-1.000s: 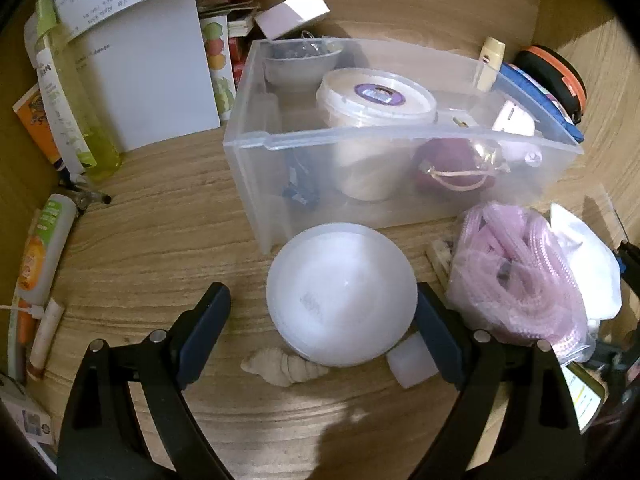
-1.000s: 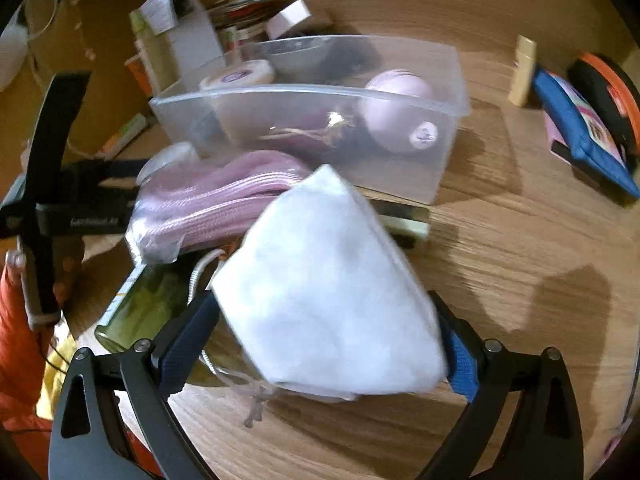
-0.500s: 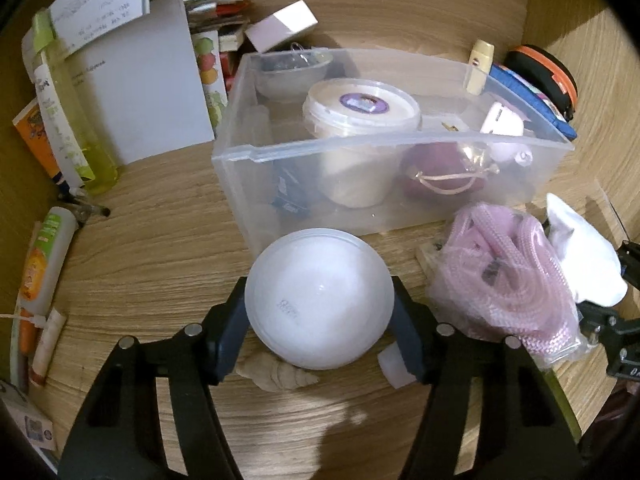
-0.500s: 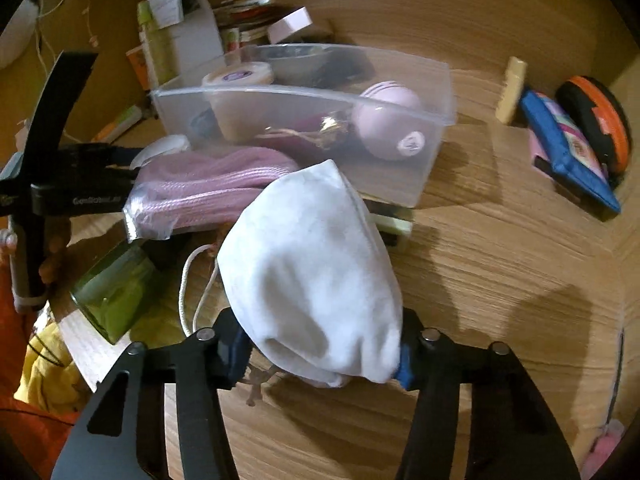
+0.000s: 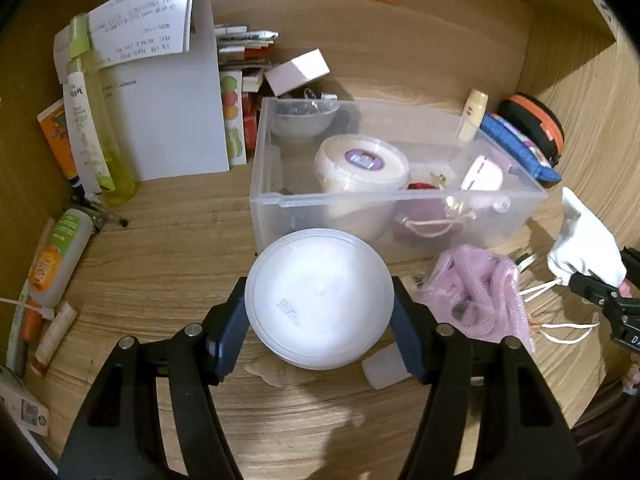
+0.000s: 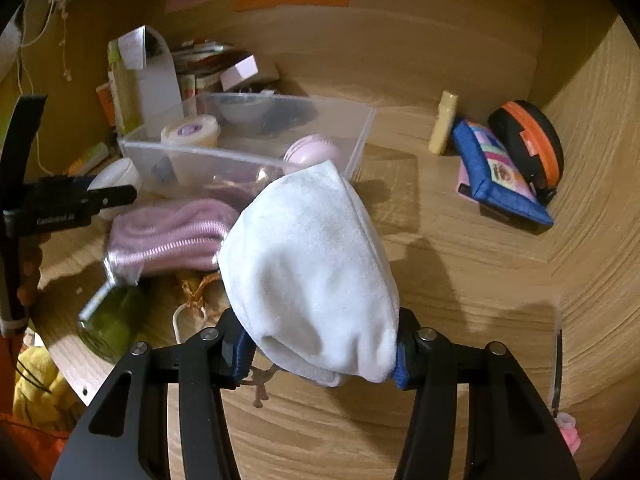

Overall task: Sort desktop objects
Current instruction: 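Carry the white container over the clear box with left gripper while right gripper carries the cloth bag there, then open both grippers to drop the container and cloth bag into the box, then withdraw both open grippers from the box toward the desk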

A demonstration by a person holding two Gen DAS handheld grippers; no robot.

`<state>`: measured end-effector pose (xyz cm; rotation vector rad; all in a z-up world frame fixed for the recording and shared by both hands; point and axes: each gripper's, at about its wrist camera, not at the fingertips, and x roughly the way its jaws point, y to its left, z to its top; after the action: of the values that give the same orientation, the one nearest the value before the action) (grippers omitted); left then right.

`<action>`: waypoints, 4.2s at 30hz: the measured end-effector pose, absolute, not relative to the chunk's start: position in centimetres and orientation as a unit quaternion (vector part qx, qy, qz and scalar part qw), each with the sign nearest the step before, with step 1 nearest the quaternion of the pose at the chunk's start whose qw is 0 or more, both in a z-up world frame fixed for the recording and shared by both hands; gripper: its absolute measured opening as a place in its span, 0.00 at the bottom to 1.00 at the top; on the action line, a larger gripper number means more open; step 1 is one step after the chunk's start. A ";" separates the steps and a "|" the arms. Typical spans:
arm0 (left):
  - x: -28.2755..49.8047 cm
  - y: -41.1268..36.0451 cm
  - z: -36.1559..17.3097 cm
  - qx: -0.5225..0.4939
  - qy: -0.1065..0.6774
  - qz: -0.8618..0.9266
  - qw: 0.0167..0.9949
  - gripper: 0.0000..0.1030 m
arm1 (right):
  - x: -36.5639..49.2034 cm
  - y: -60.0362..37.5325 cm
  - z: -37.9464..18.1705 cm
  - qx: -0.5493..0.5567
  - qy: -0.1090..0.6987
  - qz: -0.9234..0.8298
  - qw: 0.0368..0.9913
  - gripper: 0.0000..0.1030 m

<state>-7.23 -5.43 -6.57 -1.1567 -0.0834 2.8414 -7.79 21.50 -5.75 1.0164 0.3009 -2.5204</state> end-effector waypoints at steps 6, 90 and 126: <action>-6.7 -5.8 -5.0 -0.359 -0.042 0.932 0.037 0.63 | -7.8 21.2 -4.6 0.342 0.098 -0.912 0.204 0.47; -19.0 -3.7 0.6 -0.356 -0.040 0.930 0.081 0.75 | -19.2 13.2 -2.7 0.301 0.128 -0.916 0.230 0.82; -5.7 -8.5 -8.0 -0.437 0.012 0.900 0.001 0.95 | -9.8 21.2 -6.8 0.378 0.122 -0.904 0.159 0.83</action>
<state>-5.72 -8.45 -7.97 -1.3709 0.0362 2.8247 -9.81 21.16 -6.80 1.0806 0.3496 -2.5830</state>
